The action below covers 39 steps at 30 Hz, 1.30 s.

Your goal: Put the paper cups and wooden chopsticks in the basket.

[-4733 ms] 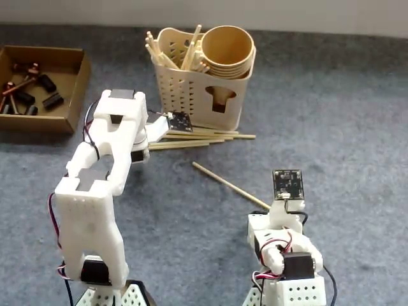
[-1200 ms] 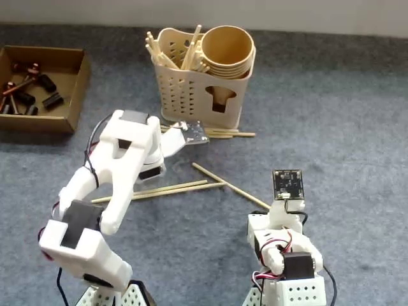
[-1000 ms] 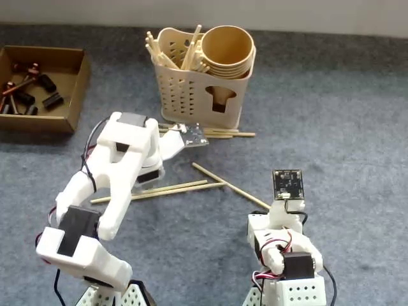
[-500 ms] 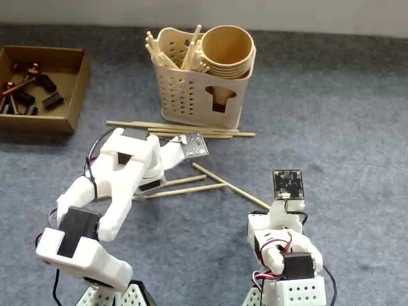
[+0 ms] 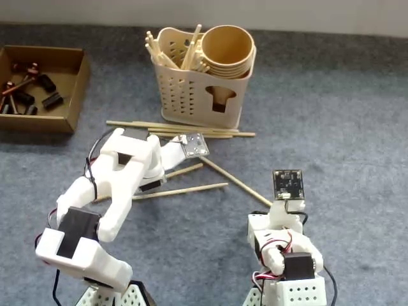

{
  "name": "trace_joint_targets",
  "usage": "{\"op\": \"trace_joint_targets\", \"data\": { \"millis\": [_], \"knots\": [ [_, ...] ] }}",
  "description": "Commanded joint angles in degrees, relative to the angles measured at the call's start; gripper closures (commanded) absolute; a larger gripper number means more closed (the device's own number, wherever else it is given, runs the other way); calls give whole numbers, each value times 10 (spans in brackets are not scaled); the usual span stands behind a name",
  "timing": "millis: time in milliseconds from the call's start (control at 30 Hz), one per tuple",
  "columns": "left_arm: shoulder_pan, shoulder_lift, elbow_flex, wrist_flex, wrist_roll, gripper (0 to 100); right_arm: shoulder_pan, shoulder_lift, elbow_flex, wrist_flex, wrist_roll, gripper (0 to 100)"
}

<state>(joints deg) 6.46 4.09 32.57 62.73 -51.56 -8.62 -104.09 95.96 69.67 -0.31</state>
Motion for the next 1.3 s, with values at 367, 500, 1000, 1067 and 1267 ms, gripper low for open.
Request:
{"op": "trace_joint_targets", "data": {
  "millis": [367,500,1000,1067,1267],
  "knots": [
    [10,-28,-193,196,60,995,7,-3,58,2,7,993],
    [11,-28,-234,231,73,995,7,-3,58,2,7,993],
    [14,-150,-284,272,134,995,7,-3,58,2,7,993],
    [15,-183,-284,271,157,995,7,-3,58,2,7,993],
    [10,-236,-284,218,229,995,7,-3,58,2,7,993]
  ]
}}
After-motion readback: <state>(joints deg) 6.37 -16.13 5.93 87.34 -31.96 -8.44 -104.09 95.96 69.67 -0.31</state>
